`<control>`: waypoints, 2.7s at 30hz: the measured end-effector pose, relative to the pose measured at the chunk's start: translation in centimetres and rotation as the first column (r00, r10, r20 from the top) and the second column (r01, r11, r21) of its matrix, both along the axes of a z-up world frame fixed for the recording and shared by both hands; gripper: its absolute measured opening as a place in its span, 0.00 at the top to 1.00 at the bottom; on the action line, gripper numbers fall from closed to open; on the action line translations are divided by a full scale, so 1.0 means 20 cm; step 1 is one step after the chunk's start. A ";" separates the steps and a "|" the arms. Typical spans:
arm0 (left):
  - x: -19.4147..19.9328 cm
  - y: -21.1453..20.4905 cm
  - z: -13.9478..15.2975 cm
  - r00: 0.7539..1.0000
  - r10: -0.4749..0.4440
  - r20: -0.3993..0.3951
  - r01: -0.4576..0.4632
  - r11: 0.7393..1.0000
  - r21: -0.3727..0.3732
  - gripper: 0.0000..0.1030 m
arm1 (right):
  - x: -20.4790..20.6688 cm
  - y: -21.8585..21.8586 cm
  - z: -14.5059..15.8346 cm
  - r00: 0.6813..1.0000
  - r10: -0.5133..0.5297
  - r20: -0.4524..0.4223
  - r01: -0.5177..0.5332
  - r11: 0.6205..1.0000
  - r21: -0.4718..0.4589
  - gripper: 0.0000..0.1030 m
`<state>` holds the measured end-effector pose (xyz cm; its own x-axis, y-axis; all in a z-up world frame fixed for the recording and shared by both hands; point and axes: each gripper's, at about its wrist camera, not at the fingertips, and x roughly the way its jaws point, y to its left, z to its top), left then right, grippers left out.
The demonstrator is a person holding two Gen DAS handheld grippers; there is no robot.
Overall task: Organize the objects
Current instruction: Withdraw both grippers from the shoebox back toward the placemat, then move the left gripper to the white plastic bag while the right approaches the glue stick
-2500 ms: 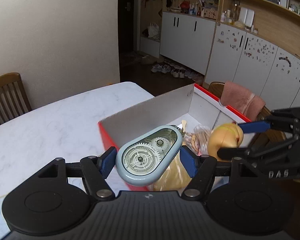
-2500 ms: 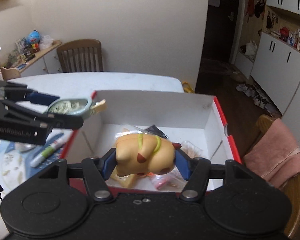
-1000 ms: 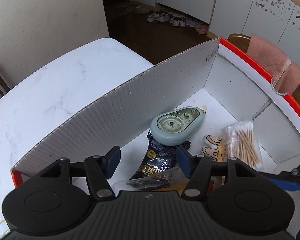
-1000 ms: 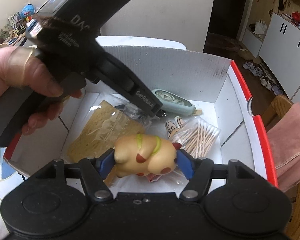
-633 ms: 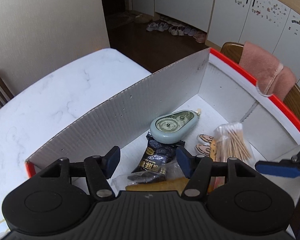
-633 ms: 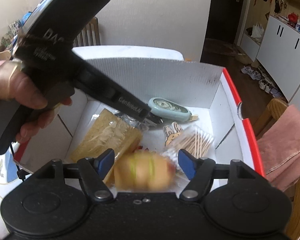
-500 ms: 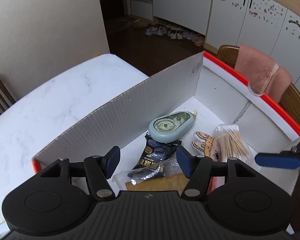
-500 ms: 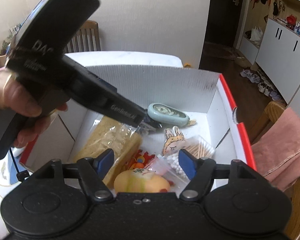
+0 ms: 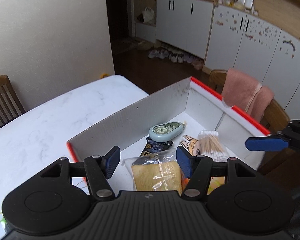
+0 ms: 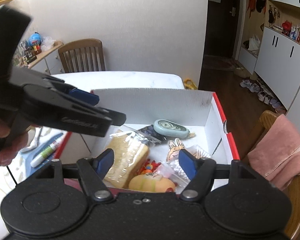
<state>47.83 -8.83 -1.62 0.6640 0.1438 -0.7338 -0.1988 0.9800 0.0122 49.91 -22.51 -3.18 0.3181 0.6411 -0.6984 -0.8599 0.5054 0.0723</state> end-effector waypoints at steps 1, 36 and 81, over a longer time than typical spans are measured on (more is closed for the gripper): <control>-0.03 0.00 0.02 1.000 0.006 0.009 -0.006 1.000 -0.001 0.41 | -0.02 -0.01 0.01 1.000 0.001 0.000 -0.001 1.000 0.006 0.30; -1.24 0.33 0.03 0.979 0.178 0.098 -0.175 0.984 -0.037 0.19 | -0.73 0.27 0.08 0.999 0.022 -0.050 -0.017 0.996 0.091 0.03; -0.91 1.04 -0.50 0.831 0.532 -0.159 -0.547 0.835 -0.064 0.00 | -0.87 1.06 -0.45 0.999 0.000 -0.052 -0.009 0.984 -0.175 0.11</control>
